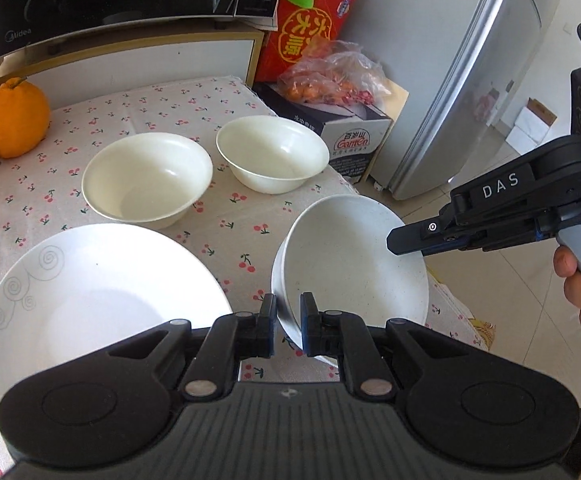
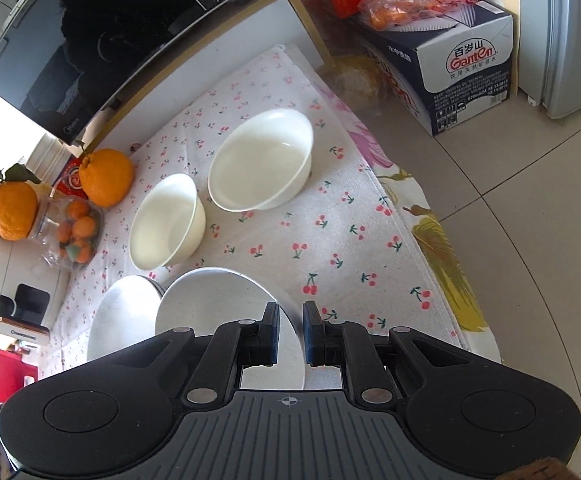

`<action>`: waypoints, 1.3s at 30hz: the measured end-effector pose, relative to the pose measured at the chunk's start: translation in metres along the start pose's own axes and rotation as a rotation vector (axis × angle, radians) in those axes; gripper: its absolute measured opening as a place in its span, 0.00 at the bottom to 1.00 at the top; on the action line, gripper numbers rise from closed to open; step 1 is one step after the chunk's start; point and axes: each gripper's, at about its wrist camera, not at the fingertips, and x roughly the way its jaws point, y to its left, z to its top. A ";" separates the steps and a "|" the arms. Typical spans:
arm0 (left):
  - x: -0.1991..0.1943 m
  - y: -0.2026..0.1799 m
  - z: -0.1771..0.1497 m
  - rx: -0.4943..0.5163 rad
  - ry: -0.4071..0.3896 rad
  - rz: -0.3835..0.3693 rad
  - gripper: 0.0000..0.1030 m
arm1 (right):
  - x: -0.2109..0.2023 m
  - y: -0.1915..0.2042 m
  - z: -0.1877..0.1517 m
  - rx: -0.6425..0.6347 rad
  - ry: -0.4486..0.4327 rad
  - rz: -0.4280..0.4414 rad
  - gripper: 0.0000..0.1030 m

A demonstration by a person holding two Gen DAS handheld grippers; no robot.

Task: Organize plates and bowls
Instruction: 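Lower the white bowl beside the plate stack and open the left gripper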

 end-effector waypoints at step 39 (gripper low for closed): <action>-0.003 0.005 0.011 0.053 -0.045 0.015 0.35 | 0.017 -0.004 0.028 0.067 -0.031 0.004 0.26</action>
